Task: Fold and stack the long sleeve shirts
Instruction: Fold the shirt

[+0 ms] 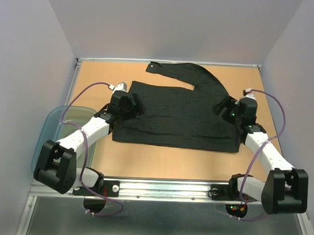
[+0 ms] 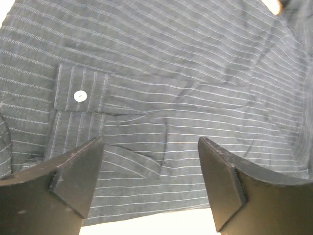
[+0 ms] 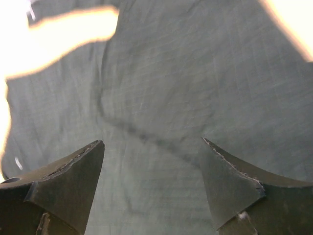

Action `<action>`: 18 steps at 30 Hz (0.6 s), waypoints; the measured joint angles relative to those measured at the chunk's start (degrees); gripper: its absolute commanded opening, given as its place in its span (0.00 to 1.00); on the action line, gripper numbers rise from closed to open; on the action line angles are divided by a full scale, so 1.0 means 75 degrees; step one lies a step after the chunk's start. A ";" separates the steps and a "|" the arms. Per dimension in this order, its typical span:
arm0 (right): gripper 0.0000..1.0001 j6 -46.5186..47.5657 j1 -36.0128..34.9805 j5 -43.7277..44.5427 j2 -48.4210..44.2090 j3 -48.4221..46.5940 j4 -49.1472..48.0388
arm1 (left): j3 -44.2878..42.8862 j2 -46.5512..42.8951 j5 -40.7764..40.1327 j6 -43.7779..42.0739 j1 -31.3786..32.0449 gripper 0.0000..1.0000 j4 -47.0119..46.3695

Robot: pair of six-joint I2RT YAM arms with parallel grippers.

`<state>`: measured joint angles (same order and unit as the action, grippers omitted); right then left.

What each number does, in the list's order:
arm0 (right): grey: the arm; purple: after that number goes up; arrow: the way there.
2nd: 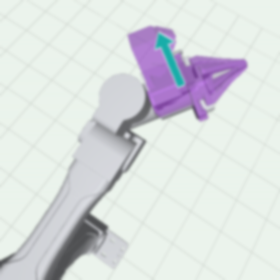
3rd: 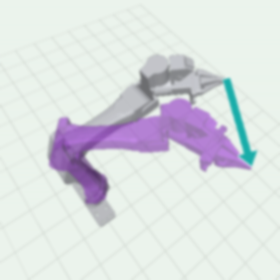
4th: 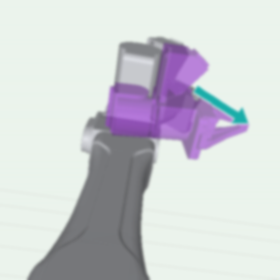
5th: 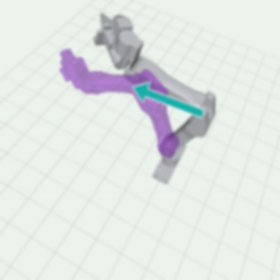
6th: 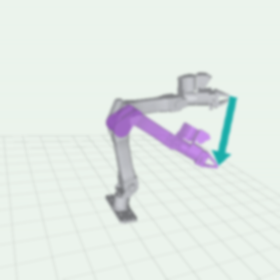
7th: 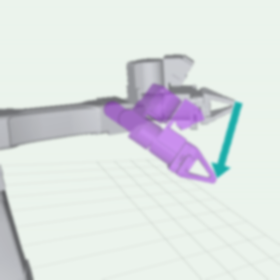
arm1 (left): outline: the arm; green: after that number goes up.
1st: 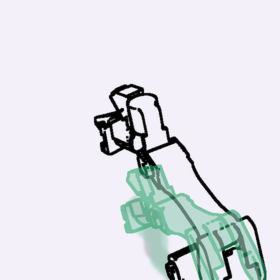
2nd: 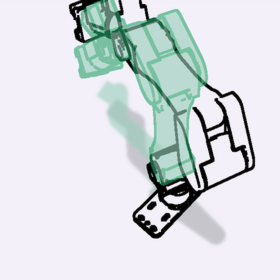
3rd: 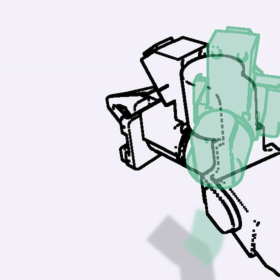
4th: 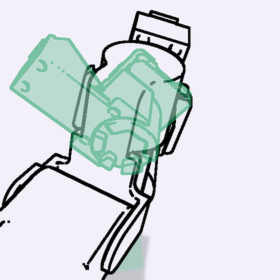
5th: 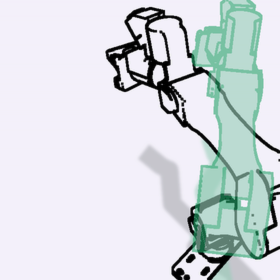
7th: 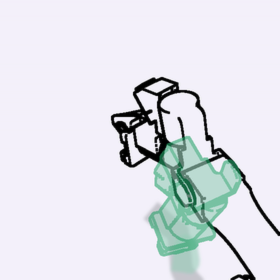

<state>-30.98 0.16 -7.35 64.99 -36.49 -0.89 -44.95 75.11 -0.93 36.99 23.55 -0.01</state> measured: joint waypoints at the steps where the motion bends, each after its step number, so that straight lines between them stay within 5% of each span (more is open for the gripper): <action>1: 0.82 0.0117 -0.0353 0.0204 0.0079 -0.0221 0.0361 | -0.0041 -0.0044 -0.0038 -0.0044 0.0044 0.96 0.0032; 7: 0.75 0.0478 -0.2034 0.1003 0.0895 -0.0697 0.2090 | -0.0058 0.0134 -0.0300 -0.0102 0.0076 0.98 0.0356; 18: 0.68 0.0198 -0.2069 0.1816 0.1953 -0.0507 0.3034 | 0.0597 0.1201 0.0026 0.0192 0.0099 0.91 -0.0044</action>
<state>-29.50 -15.35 6.26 79.64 -40.29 21.87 -40.47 84.12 -0.73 38.44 24.29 -0.34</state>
